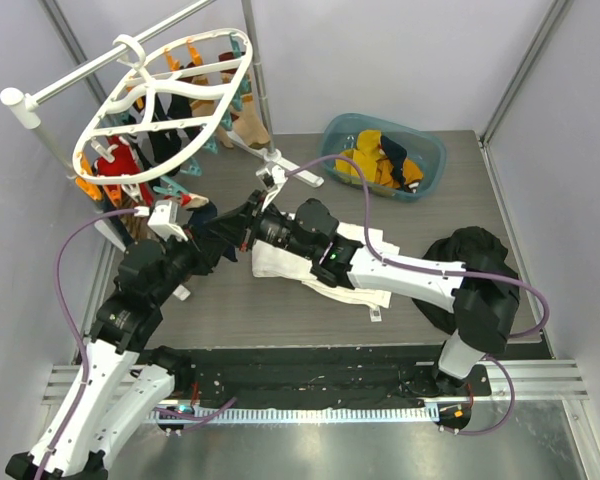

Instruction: Remove the socks clipped to the hanger

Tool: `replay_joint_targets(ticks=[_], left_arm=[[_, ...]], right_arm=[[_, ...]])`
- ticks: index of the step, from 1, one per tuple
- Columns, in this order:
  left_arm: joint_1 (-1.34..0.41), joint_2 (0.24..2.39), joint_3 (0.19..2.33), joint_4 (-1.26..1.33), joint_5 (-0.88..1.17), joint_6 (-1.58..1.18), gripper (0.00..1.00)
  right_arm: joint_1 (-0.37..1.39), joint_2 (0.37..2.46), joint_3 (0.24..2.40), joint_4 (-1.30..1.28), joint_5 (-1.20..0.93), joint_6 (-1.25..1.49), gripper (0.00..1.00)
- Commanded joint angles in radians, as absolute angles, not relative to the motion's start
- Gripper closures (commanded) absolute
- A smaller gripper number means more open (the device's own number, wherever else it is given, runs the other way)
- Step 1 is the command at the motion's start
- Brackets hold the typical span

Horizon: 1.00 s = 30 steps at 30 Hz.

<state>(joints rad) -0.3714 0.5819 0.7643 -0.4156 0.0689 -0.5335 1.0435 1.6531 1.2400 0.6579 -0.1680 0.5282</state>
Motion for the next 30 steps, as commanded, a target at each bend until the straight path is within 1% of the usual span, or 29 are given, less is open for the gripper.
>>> replay_joint_targets(ticks=[1,2,4,5,6,8,9,14,21,26,30], left_arm=[[-0.367,0.548,0.778,-0.377,0.083,-0.534,0.99],[-0.367,0.54,0.77,-0.382,0.09,-0.543,1.0],[-0.368,0.517,0.756,-0.376,0.126,-0.551,1.0],[-0.368,0.511,0.744,-0.371,0.136,-0.557,1.0],[-0.367,0.506,0.736,-0.365,0.152,-0.56,1.0],[-0.368,0.494,0.723,-0.365,0.155,-0.563,1.0],[-0.368,0.494,0.719,-0.365,0.153,-0.564,1.0],[-0.368,0.499,0.709,-0.348,0.167,-0.581,1.0],[-0.368,0.512,0.715,-0.339,0.178,-0.588,1.0],[-0.368,0.518,0.706,-0.337,0.176,-0.589,1.0],[-0.368,0.523,0.703,-0.336,0.172,-0.589,1.0]], right_arm=[[1.048,1.56,1.256,0.594,-0.086,0.486,0.89],[1.049,1.551,1.265,0.566,-0.069,0.465,0.82],[1.049,1.528,1.305,0.465,-0.057,0.433,0.75],[1.048,1.522,1.324,0.427,-0.037,0.42,0.68],[1.049,1.516,1.365,0.346,-0.028,0.388,0.65],[1.048,1.506,1.411,0.266,-0.005,0.356,0.61],[1.049,1.505,1.458,0.192,-0.005,0.326,0.59],[1.048,1.529,1.63,0.008,0.026,0.227,0.55],[1.052,1.575,1.798,-0.07,-0.031,0.143,0.53],[1.092,1.64,1.935,-0.138,-0.005,0.081,0.51],[1.127,1.723,2.061,-0.205,0.069,0.032,0.5]])
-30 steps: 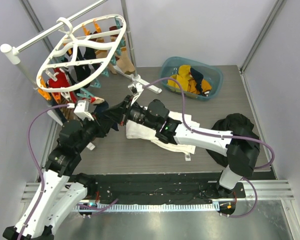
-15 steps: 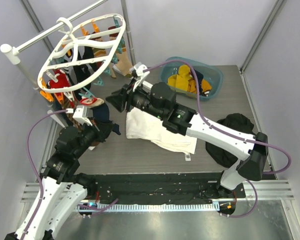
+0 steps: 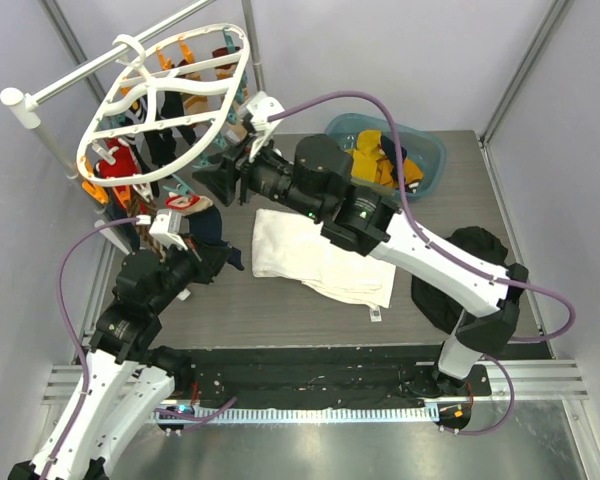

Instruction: Remove the socks clipped to the hanger

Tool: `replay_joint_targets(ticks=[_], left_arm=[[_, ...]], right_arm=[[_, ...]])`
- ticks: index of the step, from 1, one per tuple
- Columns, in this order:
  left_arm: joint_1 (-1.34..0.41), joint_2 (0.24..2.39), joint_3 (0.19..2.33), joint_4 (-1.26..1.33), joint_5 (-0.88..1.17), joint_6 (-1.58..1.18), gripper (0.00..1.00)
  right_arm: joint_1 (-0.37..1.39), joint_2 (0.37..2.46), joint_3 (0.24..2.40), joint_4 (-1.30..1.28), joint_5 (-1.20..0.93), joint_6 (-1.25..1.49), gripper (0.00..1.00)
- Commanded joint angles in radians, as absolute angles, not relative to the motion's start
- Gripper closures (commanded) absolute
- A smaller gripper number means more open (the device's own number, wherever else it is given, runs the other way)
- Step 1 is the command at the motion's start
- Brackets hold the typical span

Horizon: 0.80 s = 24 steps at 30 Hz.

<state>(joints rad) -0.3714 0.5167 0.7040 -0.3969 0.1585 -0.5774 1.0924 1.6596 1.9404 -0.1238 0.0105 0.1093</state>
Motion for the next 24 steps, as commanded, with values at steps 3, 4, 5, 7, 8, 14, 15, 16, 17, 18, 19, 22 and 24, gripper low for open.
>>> replay_joint_targets(ticks=[3,4,5,7,8,14,15,16,17,18,19,22,24], left_arm=[[-0.368,0.523,0.703,-0.337,0.173,-0.583,1.0],[-0.368,0.522,0.703,-0.337,0.173,-0.581,1.0],[-0.367,0.522,0.703,-0.339,0.172,-0.58,1.0],[-0.368,0.519,0.704,-0.341,0.172,-0.577,1.0],[-0.368,0.517,0.703,-0.341,0.172,-0.577,1.0],[-0.367,0.515,0.703,-0.342,0.172,-0.574,1.0],[-0.367,0.517,0.703,-0.341,0.172,-0.574,1.0],[-0.368,0.515,0.703,-0.339,0.17,-0.574,1.0],[-0.368,0.514,0.703,-0.342,0.172,-0.574,1.0],[-0.368,0.512,0.703,-0.341,0.172,-0.574,1.0],[-0.368,0.512,0.703,-0.344,0.172,-0.574,1.0],[-0.368,0.508,0.703,-0.342,0.173,-0.572,1.0],[-0.367,0.506,0.703,-0.342,0.172,-0.572,1.0]], right_arm=[[1.144,1.775,2.131,-0.232,0.081,0.017,0.48],[1.149,1.79,2.14,-0.235,0.083,0.014,0.48],[1.154,1.796,2.149,-0.23,0.095,0.009,0.47],[1.169,1.805,2.151,-0.222,0.12,0.005,0.45],[1.173,1.816,2.155,-0.219,0.132,-0.02,0.45],[1.204,1.87,2.207,-0.241,0.184,-0.064,0.44],[1.21,1.876,2.213,-0.242,0.201,-0.074,0.43],[1.216,1.882,2.224,-0.244,0.21,-0.09,0.42],[1.221,1.888,2.229,-0.244,0.216,-0.098,0.42],[1.224,1.9,2.235,-0.245,0.222,-0.104,0.41],[1.226,1.907,2.249,-0.245,0.239,-0.109,0.41],[1.235,1.934,2.278,-0.25,0.274,-0.13,0.41],[1.239,1.945,2.289,-0.25,0.287,-0.144,0.41]])
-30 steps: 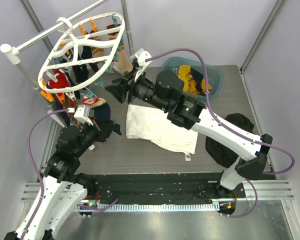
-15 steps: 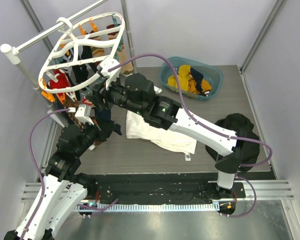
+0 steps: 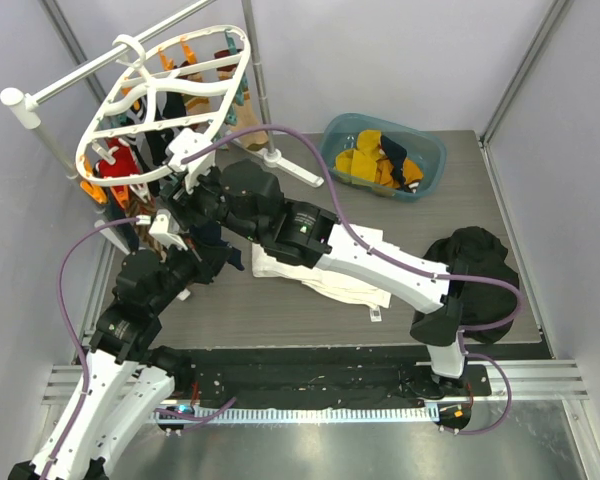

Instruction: Remove the socks clipped to the hanger

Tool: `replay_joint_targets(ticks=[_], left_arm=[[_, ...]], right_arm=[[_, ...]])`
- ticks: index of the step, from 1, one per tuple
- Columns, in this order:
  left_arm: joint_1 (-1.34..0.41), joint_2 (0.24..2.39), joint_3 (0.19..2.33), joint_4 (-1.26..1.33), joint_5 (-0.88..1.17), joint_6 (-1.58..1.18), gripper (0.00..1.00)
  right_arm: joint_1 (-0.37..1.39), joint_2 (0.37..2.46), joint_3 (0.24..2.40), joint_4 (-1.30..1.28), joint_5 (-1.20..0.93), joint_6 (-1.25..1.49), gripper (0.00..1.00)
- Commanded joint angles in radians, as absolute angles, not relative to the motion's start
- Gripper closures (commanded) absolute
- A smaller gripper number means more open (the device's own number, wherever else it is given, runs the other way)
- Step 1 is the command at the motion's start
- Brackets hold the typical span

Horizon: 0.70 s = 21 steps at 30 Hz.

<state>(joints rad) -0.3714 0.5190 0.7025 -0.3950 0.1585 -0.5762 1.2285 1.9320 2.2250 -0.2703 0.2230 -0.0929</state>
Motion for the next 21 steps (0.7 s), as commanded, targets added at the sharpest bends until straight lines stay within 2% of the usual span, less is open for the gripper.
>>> replay_joint_targets(ticks=[1,6,9,10,11,14,21], left_arm=[[-0.367,0.505,0.703,-0.344,0.173,-0.572,1.0],[-0.368,0.499,0.703,-0.347,0.172,-0.572,1.0],[-0.367,0.499,0.703,-0.347,0.173,-0.572,1.0],[-0.368,0.499,0.701,-0.348,0.173,-0.572,1.0],[-0.368,0.497,0.703,-0.347,0.17,-0.571,1.0],[-0.368,0.495,0.701,-0.351,0.167,-0.572,1.0],[-0.368,0.502,0.703,-0.4,0.1,-0.595,1.0]], right_arm=[[1.242,1.956,2.299,-0.249,0.296,-0.15,0.41],[1.256,1.985,2.322,-0.255,0.365,-0.187,0.43],[1.258,1.987,2.322,-0.242,0.387,-0.193,0.53],[1.258,1.987,2.321,-0.236,0.39,-0.195,0.59],[1.259,1.985,2.318,-0.232,0.394,-0.196,0.76],[1.259,1.964,2.283,-0.192,0.397,-0.198,0.99],[1.259,1.936,2.206,-0.129,0.384,-0.157,0.99]])
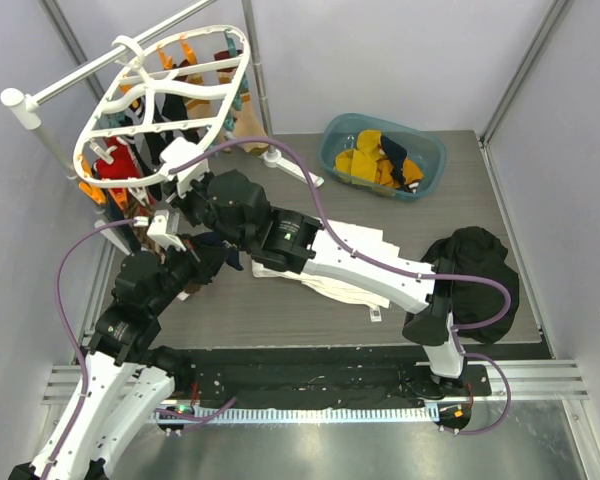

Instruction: Remove the socks clipped to the hanger

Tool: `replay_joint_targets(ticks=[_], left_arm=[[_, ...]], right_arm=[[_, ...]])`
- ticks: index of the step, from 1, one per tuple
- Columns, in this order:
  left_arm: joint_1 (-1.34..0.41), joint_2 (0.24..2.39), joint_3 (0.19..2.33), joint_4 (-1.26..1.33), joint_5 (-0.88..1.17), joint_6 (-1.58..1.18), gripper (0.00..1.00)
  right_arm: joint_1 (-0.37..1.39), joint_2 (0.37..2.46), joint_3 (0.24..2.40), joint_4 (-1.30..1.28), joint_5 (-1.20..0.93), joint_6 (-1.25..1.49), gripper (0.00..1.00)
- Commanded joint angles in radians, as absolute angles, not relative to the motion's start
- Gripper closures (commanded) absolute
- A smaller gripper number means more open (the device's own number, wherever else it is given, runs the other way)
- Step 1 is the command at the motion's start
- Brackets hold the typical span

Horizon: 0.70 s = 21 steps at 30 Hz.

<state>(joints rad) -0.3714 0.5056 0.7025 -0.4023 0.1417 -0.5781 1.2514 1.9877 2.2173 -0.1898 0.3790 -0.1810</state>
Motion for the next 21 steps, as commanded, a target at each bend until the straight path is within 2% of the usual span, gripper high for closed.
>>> replay_joint_targets(ticks=[1,3,4,6,7,13,16,21], left_arm=[[-0.368,0.503,0.703,-0.402,0.101,-0.595,1.0],[-0.367,0.499,0.706,-0.403,0.103,-0.598,1.0],[-0.367,0.497,0.709,-0.406,0.103,-0.598,1.0],[-0.368,0.494,0.715,-0.417,0.1,-0.597,1.0],[-0.367,0.492,0.715,-0.422,0.101,-0.595,1.0],[-0.367,0.488,0.712,-0.434,0.11,-0.598,1.0],[-0.368,0.503,0.718,-0.434,0.13,-0.597,1.0],[-0.368,0.54,0.762,-0.454,0.188,-0.532,1.0]], right_arm=[[1.259,1.937,2.206,-0.129,0.379,-0.15,0.99],[1.259,1.934,2.204,-0.129,0.377,-0.141,0.99],[1.258,1.933,2.204,-0.13,0.377,-0.138,0.91],[1.259,1.921,2.188,-0.13,0.368,-0.127,0.82],[1.258,1.913,2.181,-0.13,0.362,-0.124,0.73],[1.259,1.809,2.068,-0.132,0.301,-0.084,0.48],[1.258,1.715,1.939,-0.106,0.275,-0.071,0.4],[1.259,1.557,1.683,-0.046,0.282,-0.055,0.34]])
